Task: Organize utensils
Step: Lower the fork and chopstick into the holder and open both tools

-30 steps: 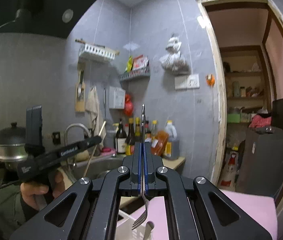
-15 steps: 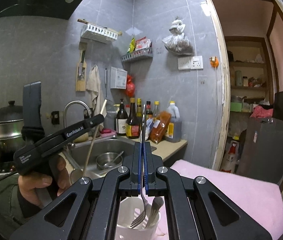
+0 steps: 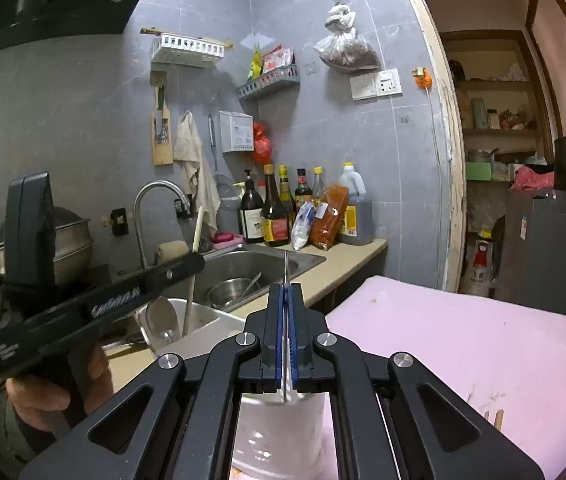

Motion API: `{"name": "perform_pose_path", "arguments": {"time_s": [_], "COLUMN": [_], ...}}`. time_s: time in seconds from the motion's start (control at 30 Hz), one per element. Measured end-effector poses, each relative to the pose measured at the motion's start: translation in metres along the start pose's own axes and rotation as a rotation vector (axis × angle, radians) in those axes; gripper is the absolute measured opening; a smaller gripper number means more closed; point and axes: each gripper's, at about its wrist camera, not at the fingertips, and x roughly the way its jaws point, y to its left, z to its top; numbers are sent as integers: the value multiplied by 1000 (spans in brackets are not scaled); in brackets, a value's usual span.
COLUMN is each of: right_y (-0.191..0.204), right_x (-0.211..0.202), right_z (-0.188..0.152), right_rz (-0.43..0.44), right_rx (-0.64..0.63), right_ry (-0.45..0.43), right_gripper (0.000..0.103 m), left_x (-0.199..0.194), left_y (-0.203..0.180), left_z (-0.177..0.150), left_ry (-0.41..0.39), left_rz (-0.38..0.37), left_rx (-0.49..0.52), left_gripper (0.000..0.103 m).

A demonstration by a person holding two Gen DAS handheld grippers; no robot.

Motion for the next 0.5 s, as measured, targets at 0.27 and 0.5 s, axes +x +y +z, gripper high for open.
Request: {"name": "perform_pose_path", "arguments": {"time_s": [0.27, 0.5], "right_y": [-5, -20], "right_x": [-20, -54], "right_z": [3, 12], "right_rz": [-22, -82], "right_rx": [6, 17], "right_ry": [-35, -85], "right_gripper": [19, 32], "left_x": [-20, -43], "left_y": [-6, -34], "left_z": [-8, -1], "left_ry": [37, -1], "left_rz": [-61, -97], "left_rx": [-12, 29], "left_gripper": [32, 54]}}
